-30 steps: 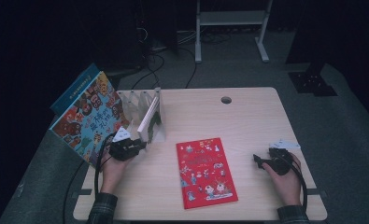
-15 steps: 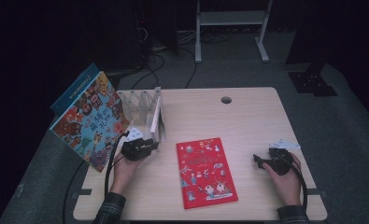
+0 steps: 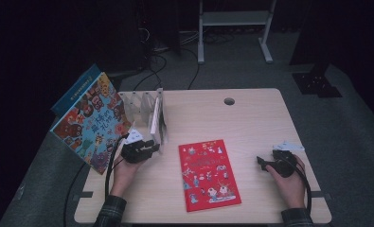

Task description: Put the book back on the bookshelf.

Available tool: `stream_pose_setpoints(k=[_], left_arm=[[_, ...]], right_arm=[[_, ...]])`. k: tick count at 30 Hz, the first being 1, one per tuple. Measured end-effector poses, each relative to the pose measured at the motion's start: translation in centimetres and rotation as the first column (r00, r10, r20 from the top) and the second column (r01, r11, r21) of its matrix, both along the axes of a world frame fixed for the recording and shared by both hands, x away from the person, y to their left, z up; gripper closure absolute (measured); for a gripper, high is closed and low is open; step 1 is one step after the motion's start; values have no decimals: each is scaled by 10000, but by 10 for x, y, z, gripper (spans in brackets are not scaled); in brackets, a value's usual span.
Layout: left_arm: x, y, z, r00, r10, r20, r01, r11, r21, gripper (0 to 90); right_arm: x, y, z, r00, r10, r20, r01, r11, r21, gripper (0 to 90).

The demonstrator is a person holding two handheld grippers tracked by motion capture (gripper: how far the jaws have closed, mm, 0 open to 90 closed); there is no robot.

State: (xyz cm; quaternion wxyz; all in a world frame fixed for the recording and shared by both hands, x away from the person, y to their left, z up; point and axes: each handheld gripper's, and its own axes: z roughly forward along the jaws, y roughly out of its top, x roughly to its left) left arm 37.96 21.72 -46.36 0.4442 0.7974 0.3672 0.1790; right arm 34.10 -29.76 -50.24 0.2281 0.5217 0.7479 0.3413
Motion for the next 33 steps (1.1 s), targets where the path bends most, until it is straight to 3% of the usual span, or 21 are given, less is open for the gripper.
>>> stream_pose_setpoints(k=[11,14,17,19,21,24,27,33], left_arm=[[-17,12,1,10000,-96,11,95,9986,513,533],[-27,15,-3,9990,-337,-300,352,9981,503,479],[-35,11,-7,9960,-731,-519,766,9947,688,411],[-39,6,-9,9927,-998,-682,1048,9917,741,347],[-42,0,-12,9861,-1367,-946,1448,9858,853,279],[-47,-10,-16,9744,-1906,-1189,2051,9708,1242,196],[-53,-18,-18,9665,-2309,-1118,2450,9601,1350,146],[-61,-34,-23,9516,-2855,-1141,3022,9366,1773,63]], right_arm=[[-1,0,0,9999,-135,-47,135,9999,-8,208],[-1,1,0,9999,-123,-70,123,9999,-35,210],[-3,1,4,9998,-127,-170,126,9999,-61,355],[-5,3,7,9999,17,-108,-15,9999,136,390],[-6,6,11,9998,151,-107,-147,9990,417,404],[-8,15,16,9986,461,-256,-437,9952,880,429],[-9,24,21,9959,791,-437,-736,9906,1154,454],[-8,48,27,9790,1796,-963,-1645,9754,1468,473]])
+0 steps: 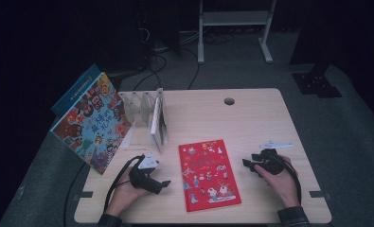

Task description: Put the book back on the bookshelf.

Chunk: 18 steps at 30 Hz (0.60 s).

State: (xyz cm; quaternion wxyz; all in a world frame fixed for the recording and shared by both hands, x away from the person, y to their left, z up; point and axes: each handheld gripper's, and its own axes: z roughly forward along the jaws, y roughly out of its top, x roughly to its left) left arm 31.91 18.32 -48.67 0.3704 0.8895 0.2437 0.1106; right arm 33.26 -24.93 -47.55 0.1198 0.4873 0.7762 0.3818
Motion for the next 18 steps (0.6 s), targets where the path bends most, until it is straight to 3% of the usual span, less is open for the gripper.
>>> stream_pose_setpoints(k=[10,13,18], left_arm=[[-2,-11,-8,9987,-480,-195,486,9982,343,18],[-3,-14,-10,9981,-587,-167,593,9976,350,18],[-3,-15,-11,9976,-677,-127,680,9973,294,7]], right_arm=[[9,41,-1,9905,1241,-595,-1224,9920,312,500],[11,50,-6,9858,1423,-896,-1409,9898,215,504],[13,61,-9,9822,1616,-954,-1618,9868,58,493]])
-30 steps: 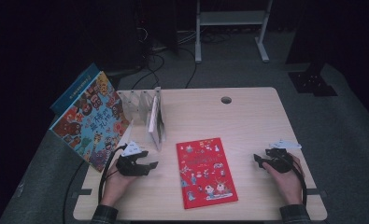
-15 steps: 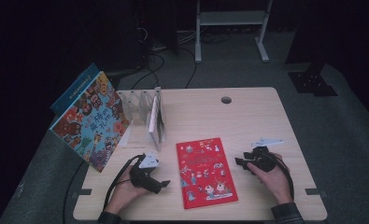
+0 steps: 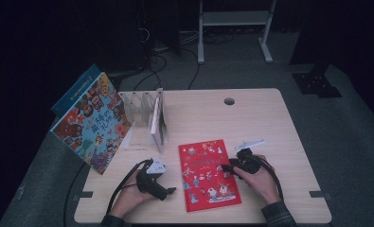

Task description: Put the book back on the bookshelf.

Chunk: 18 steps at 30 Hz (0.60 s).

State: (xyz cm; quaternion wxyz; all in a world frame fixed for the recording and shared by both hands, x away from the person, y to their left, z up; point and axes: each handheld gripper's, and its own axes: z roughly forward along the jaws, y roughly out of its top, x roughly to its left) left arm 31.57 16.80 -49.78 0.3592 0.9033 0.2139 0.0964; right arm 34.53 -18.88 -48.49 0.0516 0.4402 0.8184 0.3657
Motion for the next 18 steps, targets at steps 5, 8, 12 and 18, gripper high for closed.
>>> stream_pose_setpoints(k=[5,8,12,18], left_arm=[[-2,0,-2,9999,128,87,-126,9996,-264,3],[-2,-1,-2,9998,153,99,-150,9995,-273,3],[-2,-1,-3,9999,113,97,-110,9996,-271,3],[-2,-4,-2,9999,-115,71,117,9997,-206,0]], right_arm=[[1,1,0,9999,-112,0,112,9999,10,498],[2,4,0,9999,-99,40,98,9999,56,498],[6,14,1,10000,49,31,-49,9999,-148,499],[13,27,2,9998,185,35,-184,9997,-169,498]])
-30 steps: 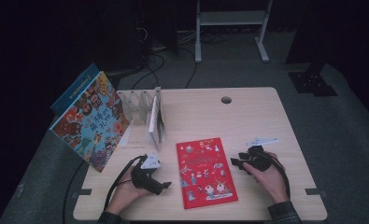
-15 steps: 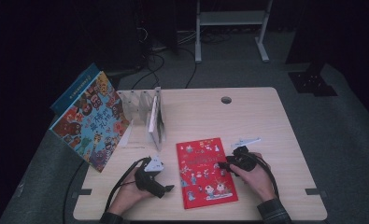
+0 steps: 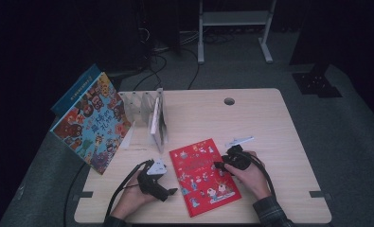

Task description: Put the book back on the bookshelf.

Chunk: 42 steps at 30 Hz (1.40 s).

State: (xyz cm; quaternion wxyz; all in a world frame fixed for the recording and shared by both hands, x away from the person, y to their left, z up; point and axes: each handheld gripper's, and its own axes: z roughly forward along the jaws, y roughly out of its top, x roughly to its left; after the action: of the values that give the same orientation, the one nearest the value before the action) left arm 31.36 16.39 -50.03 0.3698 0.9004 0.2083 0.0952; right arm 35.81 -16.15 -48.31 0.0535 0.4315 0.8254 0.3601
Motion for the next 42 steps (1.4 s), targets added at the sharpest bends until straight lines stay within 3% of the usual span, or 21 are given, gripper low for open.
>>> stream_pose_setpoints(k=[15,20,23,27,35,39,42], left_arm=[[0,-8,0,10000,-70,-15,70,10000,0,0],[1,-8,0,10000,-67,-12,67,10000,-26,0],[0,-8,0,10000,-65,-37,65,10000,-24,0],[0,-8,0,10000,-72,-37,72,10000,-16,0],[1,-8,0,9999,-153,-35,153,9999,24,0],[2,-8,0,9998,-183,-30,183,9998,26,0],[2,-8,0,9998,-190,-33,190,9998,27,0]], right_arm=[[6,14,7,9992,400,39,-398,9984,-395,504],[10,7,24,9948,607,-819,-660,9958,-633,553],[15,6,26,9838,734,-1634,-878,9927,-828,579],[23,7,23,9592,791,-2715,-1117,9880,-1070,618],[37,10,22,9352,679,-3476,-1123,9877,-1093,639],[42,12,17,9121,674,-4044,-1148,9889,-942,613],[42,12,18,9125,711,-4028,-1229,9869,-1041,629]])
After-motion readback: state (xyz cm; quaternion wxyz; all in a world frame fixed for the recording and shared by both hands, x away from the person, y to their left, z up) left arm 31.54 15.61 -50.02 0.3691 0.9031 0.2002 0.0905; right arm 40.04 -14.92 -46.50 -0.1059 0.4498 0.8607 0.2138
